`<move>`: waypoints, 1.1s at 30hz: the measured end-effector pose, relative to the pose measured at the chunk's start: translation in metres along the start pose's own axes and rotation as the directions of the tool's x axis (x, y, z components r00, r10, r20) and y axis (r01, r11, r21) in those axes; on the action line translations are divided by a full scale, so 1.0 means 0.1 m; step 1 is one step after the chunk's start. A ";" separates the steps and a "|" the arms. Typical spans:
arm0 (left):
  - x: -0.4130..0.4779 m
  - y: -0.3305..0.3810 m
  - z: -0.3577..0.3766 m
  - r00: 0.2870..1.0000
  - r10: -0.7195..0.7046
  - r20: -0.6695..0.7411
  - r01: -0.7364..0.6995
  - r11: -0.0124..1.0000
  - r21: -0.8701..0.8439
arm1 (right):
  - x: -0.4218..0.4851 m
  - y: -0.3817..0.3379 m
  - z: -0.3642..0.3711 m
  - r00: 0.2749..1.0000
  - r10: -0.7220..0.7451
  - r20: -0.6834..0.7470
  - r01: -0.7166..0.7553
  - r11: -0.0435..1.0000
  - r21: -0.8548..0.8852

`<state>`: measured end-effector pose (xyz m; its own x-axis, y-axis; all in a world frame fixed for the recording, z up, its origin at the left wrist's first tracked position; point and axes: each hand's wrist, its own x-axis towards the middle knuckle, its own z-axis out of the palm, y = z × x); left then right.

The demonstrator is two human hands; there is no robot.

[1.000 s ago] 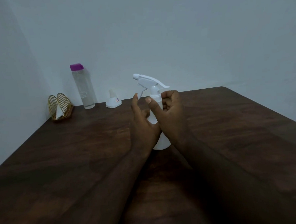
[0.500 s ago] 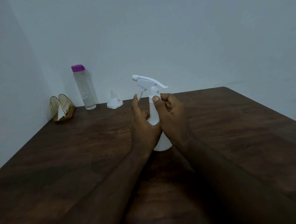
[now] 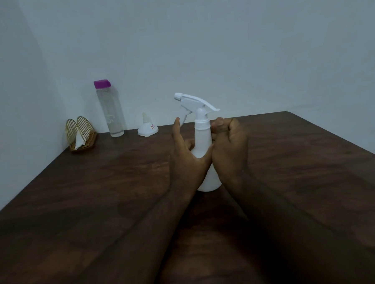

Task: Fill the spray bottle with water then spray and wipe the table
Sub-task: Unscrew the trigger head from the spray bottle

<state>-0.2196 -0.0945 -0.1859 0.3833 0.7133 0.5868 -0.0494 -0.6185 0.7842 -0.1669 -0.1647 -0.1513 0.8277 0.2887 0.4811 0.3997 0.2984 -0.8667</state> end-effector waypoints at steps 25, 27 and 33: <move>0.01 0.02 0.00 0.998 0.039 -0.045 -0.039 0.999 0.002 | 0.02 -0.09 -0.02 0.964 0.001 0.265 -0.021 0.997 0.074; 0.02 0.00 0.00 0.997 0.065 -0.029 -0.064 0.998 0.028 | 0.02 -0.07 0.00 0.956 -0.014 0.294 -0.011 0.996 0.083; 0.01 0.02 0.00 0.995 0.097 -0.027 -0.097 0.995 -0.008 | 0.05 -0.13 -0.02 0.982 -0.045 0.184 0.044 0.999 0.011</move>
<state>-0.2190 -0.0951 -0.1838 0.3517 0.6589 0.6650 -0.0937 -0.6820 0.7253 -0.1673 -0.1689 -0.1377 0.7224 0.4374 0.5355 0.4312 0.3205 -0.8434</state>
